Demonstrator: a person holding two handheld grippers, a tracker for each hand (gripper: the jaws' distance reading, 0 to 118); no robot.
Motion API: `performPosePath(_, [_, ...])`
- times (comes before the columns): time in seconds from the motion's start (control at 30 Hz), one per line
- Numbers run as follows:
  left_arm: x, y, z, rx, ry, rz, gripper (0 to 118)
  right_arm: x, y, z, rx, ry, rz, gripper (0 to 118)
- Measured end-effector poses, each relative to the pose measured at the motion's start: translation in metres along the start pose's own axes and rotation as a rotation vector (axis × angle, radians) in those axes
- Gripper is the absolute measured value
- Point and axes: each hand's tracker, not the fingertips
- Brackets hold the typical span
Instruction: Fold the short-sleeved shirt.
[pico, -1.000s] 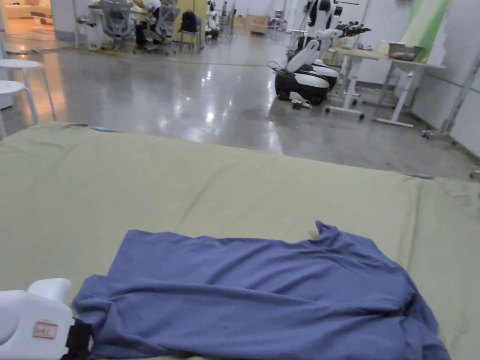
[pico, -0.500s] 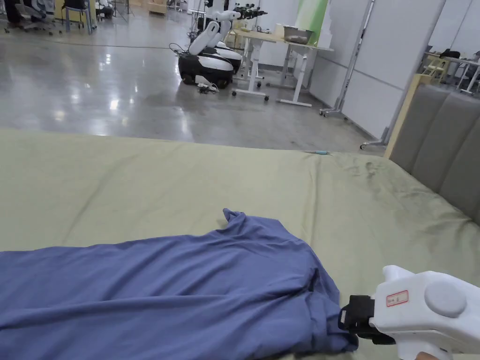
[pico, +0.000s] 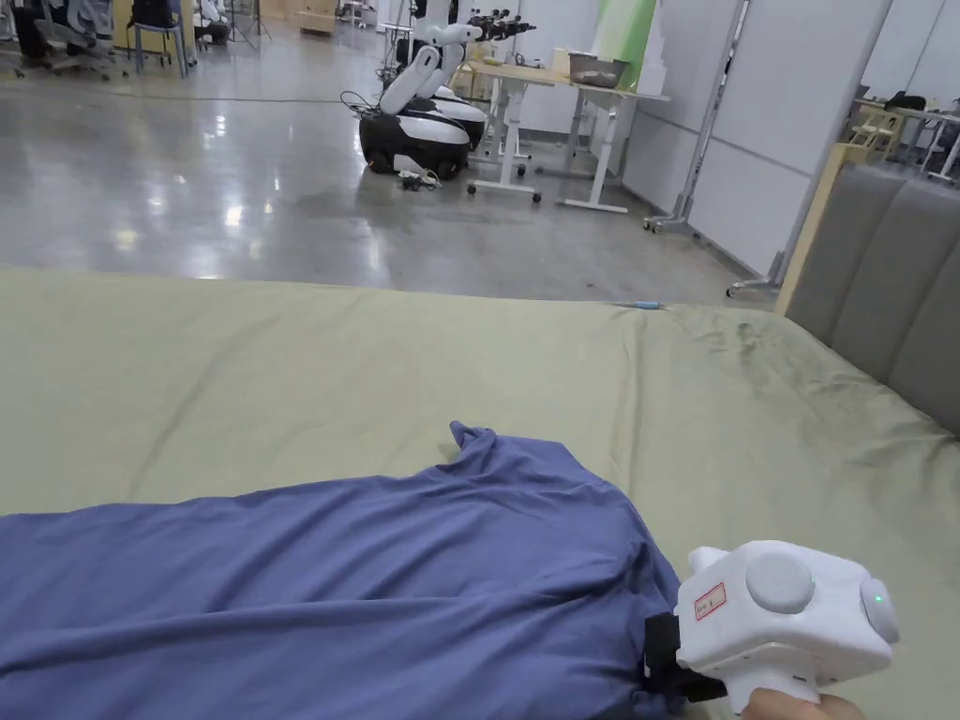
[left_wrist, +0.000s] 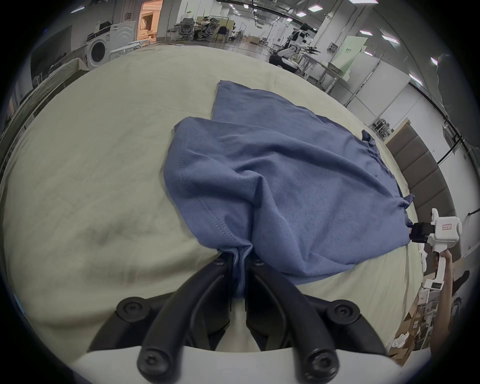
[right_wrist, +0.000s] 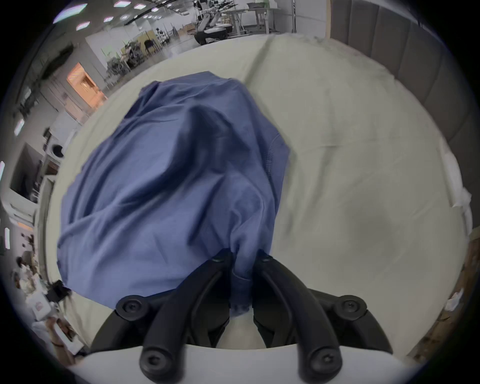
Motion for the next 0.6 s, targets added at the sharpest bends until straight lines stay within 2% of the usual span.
performPosePath(0.03, [0.0,0.0,0.002,0.003,0.0,0.0,9,-0.004,0.0,0.003,0.008,-0.059,0.012,15])
performPosePath(0.07, [0.0,0.002,0.004,0.002,-0.005,0.002,9,-0.005,0.0,0.006,0.012,-0.056,0.011,14])
performPosePath(0.2, [-0.004,0.01,0.026,0.002,-0.05,0.01,9,-0.001,-0.006,0.042,0.084,0.013,0.001,14])
performPosePath(0.3, [-0.006,0.016,0.055,0.081,-0.077,-0.006,9,-0.002,-0.018,0.085,0.137,0.046,0.04,14])
performPosePath(0.43, [-0.014,0.019,0.102,0.187,-0.178,0.071,9,0.0,-0.048,0.135,0.156,0.097,0.041,14])
performPosePath(0.53, [-0.015,0.015,0.133,0.24,-0.154,0.021,9,0.002,-0.08,0.165,0.171,0.08,0.068,14])
performPosePath(0.6, [-0.015,0.006,0.152,0.235,-0.131,-0.007,9,0.011,-0.106,0.184,0.167,0.068,0.056,14])
